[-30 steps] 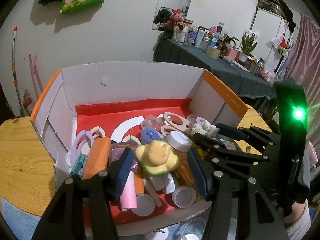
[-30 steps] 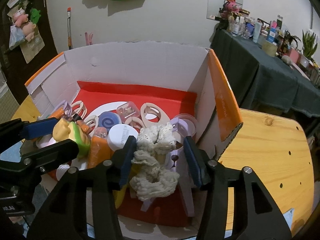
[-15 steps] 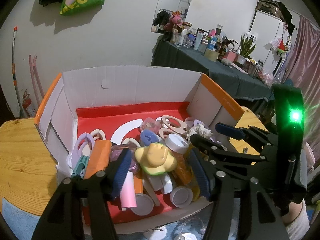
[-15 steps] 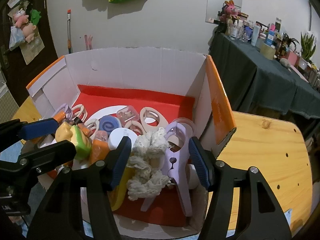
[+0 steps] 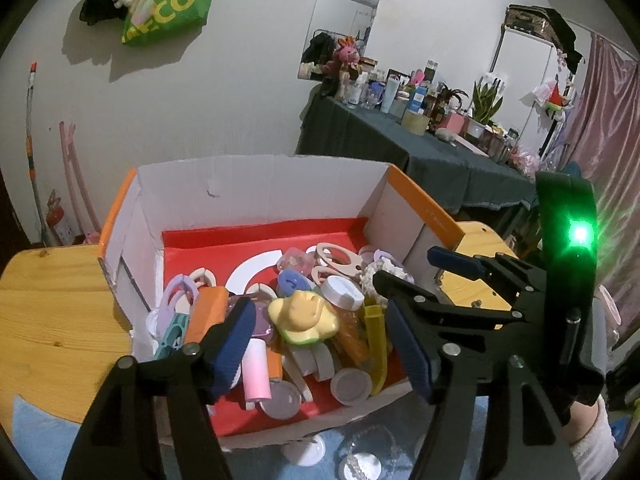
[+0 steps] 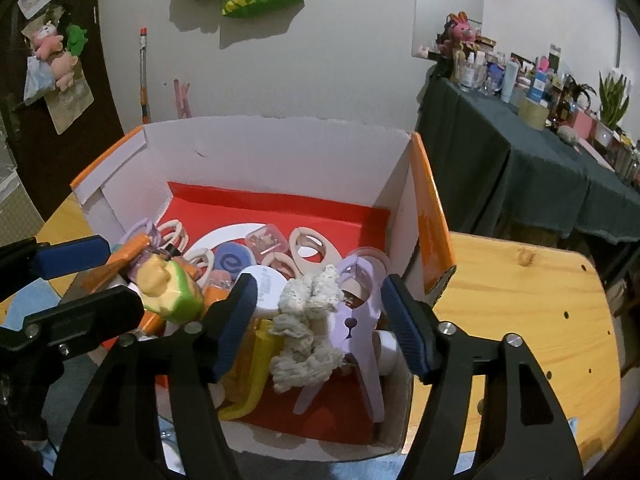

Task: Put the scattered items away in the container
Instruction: 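Withdraw both open tools from the box back over the towel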

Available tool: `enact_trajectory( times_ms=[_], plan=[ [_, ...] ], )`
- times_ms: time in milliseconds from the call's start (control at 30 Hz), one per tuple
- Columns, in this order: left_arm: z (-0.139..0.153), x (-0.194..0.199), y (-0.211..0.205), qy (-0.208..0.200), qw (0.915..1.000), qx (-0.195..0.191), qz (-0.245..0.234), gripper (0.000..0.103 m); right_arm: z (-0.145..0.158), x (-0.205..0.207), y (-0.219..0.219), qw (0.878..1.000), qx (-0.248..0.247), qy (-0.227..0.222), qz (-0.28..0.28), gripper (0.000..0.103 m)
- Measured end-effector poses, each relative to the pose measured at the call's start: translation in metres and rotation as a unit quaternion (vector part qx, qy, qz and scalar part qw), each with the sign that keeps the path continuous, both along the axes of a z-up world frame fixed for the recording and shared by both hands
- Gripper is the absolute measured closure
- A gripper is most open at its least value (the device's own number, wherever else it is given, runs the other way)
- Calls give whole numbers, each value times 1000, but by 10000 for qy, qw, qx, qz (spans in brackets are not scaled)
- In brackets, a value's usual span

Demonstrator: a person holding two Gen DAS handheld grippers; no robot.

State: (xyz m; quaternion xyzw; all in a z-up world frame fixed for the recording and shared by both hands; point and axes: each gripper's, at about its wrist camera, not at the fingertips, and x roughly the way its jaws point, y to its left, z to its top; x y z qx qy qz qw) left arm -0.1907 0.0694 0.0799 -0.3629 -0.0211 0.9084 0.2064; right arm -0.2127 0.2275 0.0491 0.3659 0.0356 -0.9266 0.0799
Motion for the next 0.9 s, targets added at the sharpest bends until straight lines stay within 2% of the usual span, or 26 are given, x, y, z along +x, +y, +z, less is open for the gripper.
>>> enact_trajectory(
  times_ms=[367,767,900],
  plan=[
    [20,24,-6,245,9997,-9,6,30,20,23,-3,9998,-57,174,54,37],
    [32,70,-22,411,9991,10,-146,22,29,64,-2,9996,-88,195,177,37],
    [30,82,-26,409,9990,-45,-182,20,31,80,-5,9995,-96,185,250,28]
  ],
)
